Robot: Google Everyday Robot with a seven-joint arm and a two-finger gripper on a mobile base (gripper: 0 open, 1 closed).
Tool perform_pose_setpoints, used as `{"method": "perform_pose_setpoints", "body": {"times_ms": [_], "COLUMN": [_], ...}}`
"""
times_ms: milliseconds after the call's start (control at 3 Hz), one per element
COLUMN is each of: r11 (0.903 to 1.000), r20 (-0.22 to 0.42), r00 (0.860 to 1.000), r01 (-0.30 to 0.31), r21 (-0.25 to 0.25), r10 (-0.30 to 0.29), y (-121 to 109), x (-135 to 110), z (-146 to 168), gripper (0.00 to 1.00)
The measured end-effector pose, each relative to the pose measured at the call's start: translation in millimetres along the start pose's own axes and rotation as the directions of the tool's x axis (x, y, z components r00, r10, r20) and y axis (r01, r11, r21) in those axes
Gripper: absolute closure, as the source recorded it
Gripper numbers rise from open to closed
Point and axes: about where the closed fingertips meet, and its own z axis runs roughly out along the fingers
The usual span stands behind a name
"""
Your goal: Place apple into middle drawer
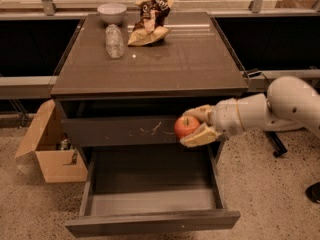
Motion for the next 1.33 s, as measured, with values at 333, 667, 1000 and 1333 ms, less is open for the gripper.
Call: {"method": "perform_pose_setpoints", "body": {"times_ms": [333, 667, 1000, 1333], "r11": [0.9990, 0.9940, 0.9860, 0.9765], "r20": [0.013, 0.020, -0.002, -0.042], "r00": [0.999, 0.994, 0.986, 0.976], "r01": [-0.043, -0.108, -0.166, -0.214], "r21": [-0.015, -0.020, -0.020, -0.020], "r10": [0.043, 0.108, 0.166, 0.214], "y": [21.2, 30.9, 35.4, 40.1], "x": [37.7, 82.8, 131.2, 173.8], "z": [26.7, 51.2, 74.7, 93.4], "gripper": [1.00, 1.00, 1.00, 1.00]}}
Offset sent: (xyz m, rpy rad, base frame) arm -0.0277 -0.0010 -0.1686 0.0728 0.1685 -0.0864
